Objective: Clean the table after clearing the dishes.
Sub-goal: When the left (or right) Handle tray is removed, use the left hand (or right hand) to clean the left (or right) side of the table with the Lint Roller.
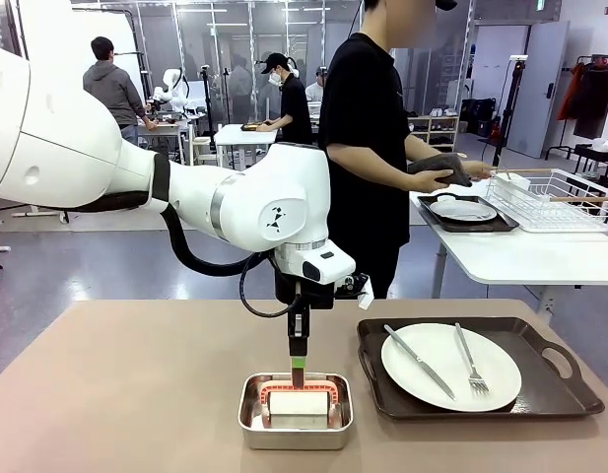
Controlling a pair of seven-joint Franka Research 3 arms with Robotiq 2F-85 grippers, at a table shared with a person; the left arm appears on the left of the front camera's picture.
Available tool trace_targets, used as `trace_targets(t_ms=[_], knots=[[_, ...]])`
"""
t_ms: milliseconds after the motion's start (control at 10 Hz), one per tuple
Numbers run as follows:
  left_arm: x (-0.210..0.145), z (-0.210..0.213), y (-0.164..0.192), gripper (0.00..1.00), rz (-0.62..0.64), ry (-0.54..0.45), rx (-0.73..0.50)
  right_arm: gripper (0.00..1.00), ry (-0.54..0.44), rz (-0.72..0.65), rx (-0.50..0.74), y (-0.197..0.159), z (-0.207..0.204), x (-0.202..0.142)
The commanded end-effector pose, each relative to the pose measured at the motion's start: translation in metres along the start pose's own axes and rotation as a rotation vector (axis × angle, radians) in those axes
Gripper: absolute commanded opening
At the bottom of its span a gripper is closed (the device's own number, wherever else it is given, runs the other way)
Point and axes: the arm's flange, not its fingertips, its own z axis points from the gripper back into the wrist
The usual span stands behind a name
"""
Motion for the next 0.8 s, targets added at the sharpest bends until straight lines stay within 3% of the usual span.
trace_targets(t_ms=[0,200,400,700], knots=[[-0.002,0.002,-0.003,0.0,0.02,0.006,0.028,1.0,-0.004,0.003,0.004,0.003,0.001,-0.002],[0.001,0.02,-0.008,0.01,0.024,0.003,0.036,1.0,-0.004,0.003,0.004,0.003,0.001,-0.002],[0.002,0.066,-0.016,0.0,-0.02,-0.071,0.01,1.0,-0.004,0.003,0.004,0.003,0.001,-0.002],[-0.003,0.123,-0.027,0.0,0.099,-0.021,0.001,1.0,-0.004,0.003,0.004,0.003,0.001,-0.002]])
